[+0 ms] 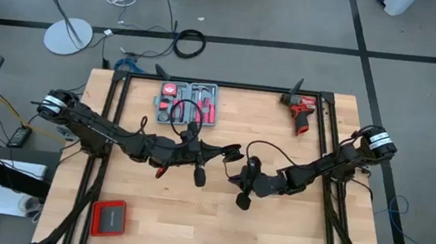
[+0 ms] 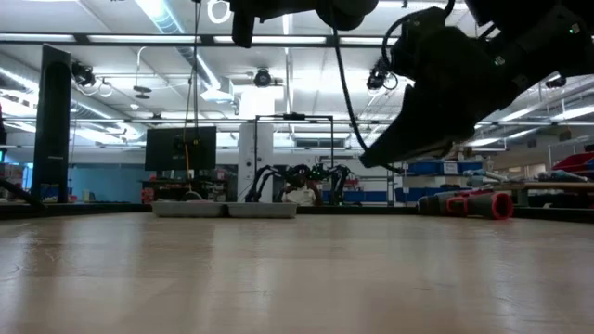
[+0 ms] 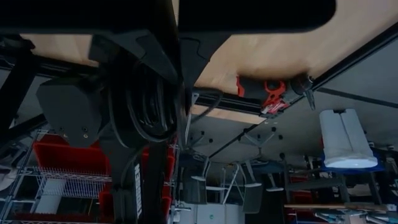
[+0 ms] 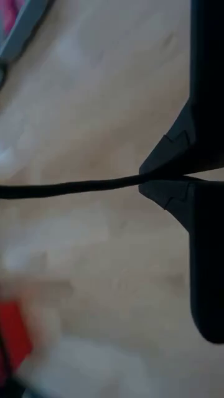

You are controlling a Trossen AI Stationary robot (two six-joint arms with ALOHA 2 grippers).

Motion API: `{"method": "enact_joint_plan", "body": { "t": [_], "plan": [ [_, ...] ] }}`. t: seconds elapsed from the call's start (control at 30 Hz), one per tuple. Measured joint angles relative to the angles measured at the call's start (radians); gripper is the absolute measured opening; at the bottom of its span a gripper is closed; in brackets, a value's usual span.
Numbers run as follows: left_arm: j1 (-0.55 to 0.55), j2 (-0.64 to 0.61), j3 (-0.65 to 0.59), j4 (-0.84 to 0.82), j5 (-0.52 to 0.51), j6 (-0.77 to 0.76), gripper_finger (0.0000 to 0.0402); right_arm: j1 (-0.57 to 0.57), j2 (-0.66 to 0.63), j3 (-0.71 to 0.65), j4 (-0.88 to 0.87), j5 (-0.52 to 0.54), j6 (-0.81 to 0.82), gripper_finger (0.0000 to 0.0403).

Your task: Coil cords

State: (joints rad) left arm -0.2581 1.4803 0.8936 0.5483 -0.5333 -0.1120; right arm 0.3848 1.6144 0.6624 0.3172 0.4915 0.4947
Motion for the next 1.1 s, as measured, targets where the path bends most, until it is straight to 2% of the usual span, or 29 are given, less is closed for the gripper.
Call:
{"method": "enact_joint_plan", "body": {
  "t": [0.37,0.47,0.63,0.83,1.1],
  "plan": [
    [-0.007,0.0,0.0,-0.085,0.009,-0.012,0.0,0.023,-0.345,0.0,-0.455,0.21,0.08,0.0002],
    [-0.007,0.0,0.001,-0.123,0.009,-0.026,0.0,0.035,-0.44,0.0,-0.523,0.256,0.089,0.0002],
    [-0.007,0.0,0.001,-0.136,0.01,-0.026,0.0,0.06,-0.553,0.001,-0.53,0.287,0.06,0.0002],
    [-0.007,0.0,0.001,-0.163,-0.007,-0.024,0.0,0.097,-0.594,0.057,-0.497,0.302,-0.006,0.0002],
    [-0.006,0.0,0.001,-0.165,-0.027,-0.024,0.0,0.124,-0.493,0.197,-0.428,0.27,-0.131,0.0002]
  ]
}}
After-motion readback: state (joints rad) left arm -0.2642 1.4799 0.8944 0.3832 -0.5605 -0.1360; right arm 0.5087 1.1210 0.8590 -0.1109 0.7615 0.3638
